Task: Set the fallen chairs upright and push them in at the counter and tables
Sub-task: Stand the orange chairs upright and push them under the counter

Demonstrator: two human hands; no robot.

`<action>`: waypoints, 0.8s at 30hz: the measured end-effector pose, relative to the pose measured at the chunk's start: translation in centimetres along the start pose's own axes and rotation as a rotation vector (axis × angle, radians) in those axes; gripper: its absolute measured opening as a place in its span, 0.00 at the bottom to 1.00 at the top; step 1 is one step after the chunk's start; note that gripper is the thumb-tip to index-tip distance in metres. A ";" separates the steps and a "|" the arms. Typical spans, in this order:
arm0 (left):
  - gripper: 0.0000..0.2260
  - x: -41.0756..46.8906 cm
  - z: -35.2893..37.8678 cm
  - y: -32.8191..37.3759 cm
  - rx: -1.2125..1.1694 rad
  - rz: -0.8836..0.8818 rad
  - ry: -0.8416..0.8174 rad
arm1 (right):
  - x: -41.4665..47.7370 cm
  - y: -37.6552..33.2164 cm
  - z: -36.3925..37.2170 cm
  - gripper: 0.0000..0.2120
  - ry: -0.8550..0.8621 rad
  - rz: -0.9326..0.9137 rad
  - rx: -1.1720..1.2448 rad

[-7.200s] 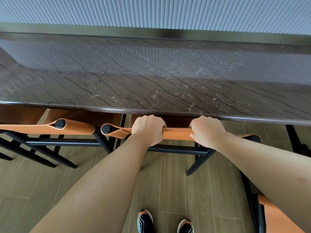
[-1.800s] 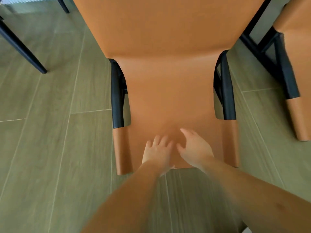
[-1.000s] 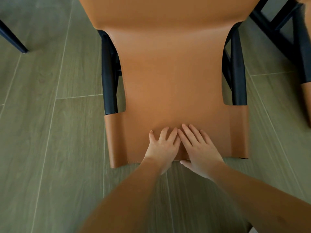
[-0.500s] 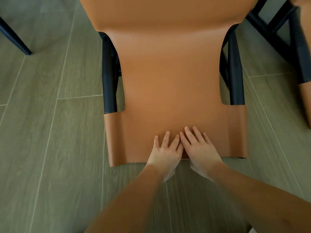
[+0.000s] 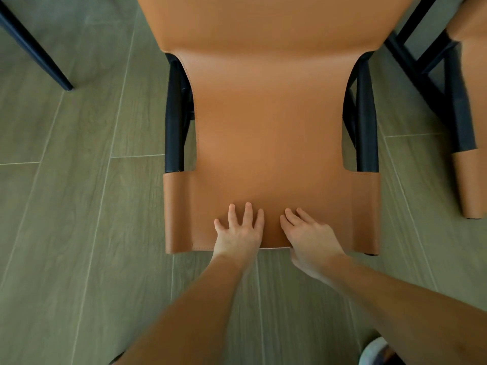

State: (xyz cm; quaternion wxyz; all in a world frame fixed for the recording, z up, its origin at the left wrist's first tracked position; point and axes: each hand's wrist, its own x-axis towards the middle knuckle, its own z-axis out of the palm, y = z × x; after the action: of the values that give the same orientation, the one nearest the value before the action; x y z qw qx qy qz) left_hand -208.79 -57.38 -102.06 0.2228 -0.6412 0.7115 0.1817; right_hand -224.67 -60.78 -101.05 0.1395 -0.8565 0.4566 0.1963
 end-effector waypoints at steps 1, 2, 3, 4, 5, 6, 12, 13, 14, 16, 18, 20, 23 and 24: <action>0.33 -0.9 -1.5 -0.4 -0.006 -0.005 -0.007 | -0.5 -0.3 -1.6 0.32 -0.004 -0.006 0.003; 0.28 -1.8 -3.2 -0.8 -0.017 -0.014 -0.001 | -1.0 -0.5 -3.4 0.31 -0.013 -0.004 0.019; 0.23 -2.6 -5.1 -1.1 -0.031 -0.024 0.020 | -1.5 -0.6 -5.4 0.27 -0.020 0.002 0.046; 0.18 -3.5 -7.0 -1.4 -0.047 -0.031 0.040 | -2.2 -0.7 -7.5 0.22 -0.016 0.001 0.075; 0.16 -4.5 -9.1 -1.7 -0.061 -0.036 0.048 | -2.9 -0.8 -9.8 0.17 0.005 -0.009 0.101; 0.16 -5.5 -11.2 -1.9 -0.070 -0.039 0.047 | -3.6 -0.8 -11.9 0.13 0.035 -0.017 0.121; 0.14 -13.0 -25.7 -2.9 -0.043 -0.052 0.030 | -9.0 -0.8 -25.8 0.12 0.060 0.000 0.120; 0.13 -14.1 -27.9 -2.9 -0.034 -0.053 0.022 | -9.9 -0.8 -27.8 0.11 0.043 0.008 0.120; 0.12 -15.2 -29.8 -2.8 -0.035 -0.047 0.021 | -10.8 -0.8 -29.7 0.11 0.031 0.006 0.118; 0.11 -17.2 -34.0 -2.7 -0.043 -0.029 0.034 | -12.8 -0.5 -33.8 0.08 0.004 -0.010 0.119; 0.10 -19.2 -38.3 -2.4 -0.049 -0.009 0.039 | -14.8 0.1 -38.1 0.07 -0.010 -0.026 0.112; 0.09 -20.9 -41.8 -2.1 -0.060 0.004 0.031 | -16.5 0.5 -41.7 0.07 -0.016 -0.045 0.106; 0.08 -22.6 -46.9 -1.9 -0.062 -0.012 0.015 | -17.9 1.3 -47.2 0.08 -0.029 -0.063 0.070; 0.08 -22.9 -48.4 -1.9 -0.065 -0.019 0.015 | -18.0 1.5 -48.7 0.09 -0.026 -0.068 0.065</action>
State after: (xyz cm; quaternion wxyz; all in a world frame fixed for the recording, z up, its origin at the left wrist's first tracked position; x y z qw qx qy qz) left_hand -209.14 -64.90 -48.99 0.1984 -0.6561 0.7008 0.1977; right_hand -224.89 -68.89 -49.78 0.1796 -0.8639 0.4314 0.1877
